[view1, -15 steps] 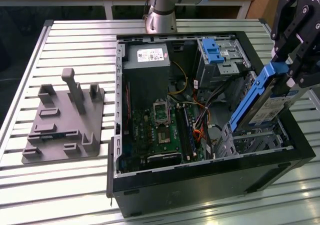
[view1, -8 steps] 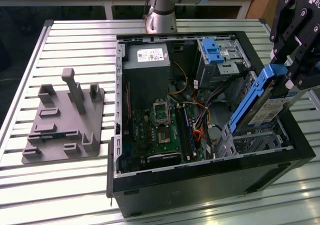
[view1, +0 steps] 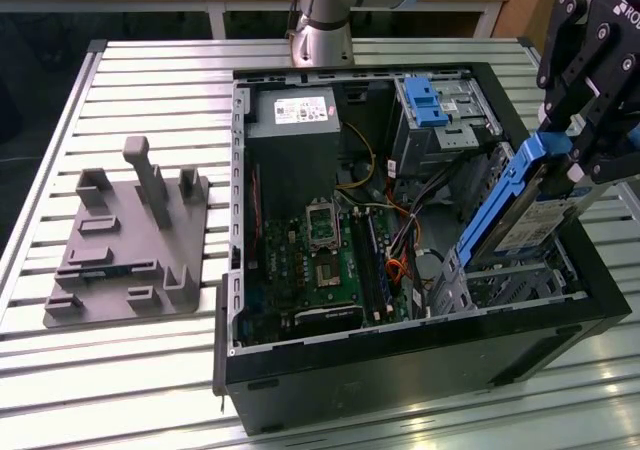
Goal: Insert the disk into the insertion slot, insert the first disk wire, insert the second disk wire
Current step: 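Insert the disk into the insertion slot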
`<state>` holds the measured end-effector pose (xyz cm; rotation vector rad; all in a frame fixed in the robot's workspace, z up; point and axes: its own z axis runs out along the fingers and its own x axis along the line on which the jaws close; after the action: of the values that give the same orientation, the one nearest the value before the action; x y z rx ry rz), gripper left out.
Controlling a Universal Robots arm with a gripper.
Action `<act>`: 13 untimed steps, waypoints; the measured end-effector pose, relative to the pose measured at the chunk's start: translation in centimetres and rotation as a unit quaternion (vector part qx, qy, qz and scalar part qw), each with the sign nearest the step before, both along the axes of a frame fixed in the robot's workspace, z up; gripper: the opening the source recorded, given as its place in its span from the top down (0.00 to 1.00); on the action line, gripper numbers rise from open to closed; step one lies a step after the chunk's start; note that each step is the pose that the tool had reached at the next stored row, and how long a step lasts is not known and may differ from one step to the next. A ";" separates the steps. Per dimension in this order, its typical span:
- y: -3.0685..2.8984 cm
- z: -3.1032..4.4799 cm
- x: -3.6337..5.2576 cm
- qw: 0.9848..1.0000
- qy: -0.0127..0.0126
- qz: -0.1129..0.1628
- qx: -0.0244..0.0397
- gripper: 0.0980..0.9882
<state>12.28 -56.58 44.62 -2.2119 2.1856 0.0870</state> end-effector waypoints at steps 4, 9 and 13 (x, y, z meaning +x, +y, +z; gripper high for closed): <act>0.00 -0.17 0.00 1.000 0.000 0.000 0.000 0.70; 0.00 -0.42 0.00 1.000 0.000 0.000 0.000 0.70; 0.00 -0.65 0.00 1.000 0.000 0.000 0.000 0.70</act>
<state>12.28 -56.58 43.96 -2.2121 2.1859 0.0865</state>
